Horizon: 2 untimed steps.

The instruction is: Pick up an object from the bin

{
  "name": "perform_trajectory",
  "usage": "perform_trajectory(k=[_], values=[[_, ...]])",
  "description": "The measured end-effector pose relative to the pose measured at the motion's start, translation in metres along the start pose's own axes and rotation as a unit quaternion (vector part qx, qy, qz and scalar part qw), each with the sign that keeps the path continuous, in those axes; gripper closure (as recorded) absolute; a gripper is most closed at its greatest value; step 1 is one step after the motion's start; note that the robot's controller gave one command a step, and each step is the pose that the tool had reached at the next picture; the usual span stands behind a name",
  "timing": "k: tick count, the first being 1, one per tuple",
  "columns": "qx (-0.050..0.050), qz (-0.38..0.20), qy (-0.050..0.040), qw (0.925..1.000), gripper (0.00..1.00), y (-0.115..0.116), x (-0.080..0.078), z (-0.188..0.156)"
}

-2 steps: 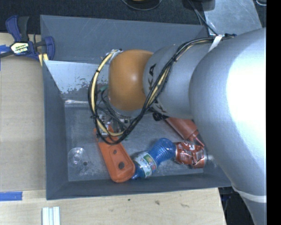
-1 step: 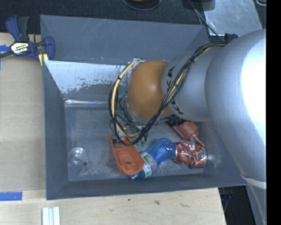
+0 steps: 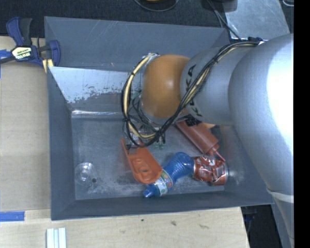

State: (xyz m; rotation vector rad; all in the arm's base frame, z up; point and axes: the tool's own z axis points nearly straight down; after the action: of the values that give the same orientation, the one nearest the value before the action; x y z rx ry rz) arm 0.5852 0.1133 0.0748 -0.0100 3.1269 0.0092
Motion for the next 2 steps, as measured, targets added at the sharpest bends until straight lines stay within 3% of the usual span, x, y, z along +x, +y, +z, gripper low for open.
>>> perform_trajectory(k=[1, 2], values=[[0.0, 0.0, 0.0, 1.0, 1.0, 0.0, 0.0, 0.0], [-0.001, 0.001, -0.0074, 1.0, 1.0, 0.0048, 0.0053, -0.0003]])
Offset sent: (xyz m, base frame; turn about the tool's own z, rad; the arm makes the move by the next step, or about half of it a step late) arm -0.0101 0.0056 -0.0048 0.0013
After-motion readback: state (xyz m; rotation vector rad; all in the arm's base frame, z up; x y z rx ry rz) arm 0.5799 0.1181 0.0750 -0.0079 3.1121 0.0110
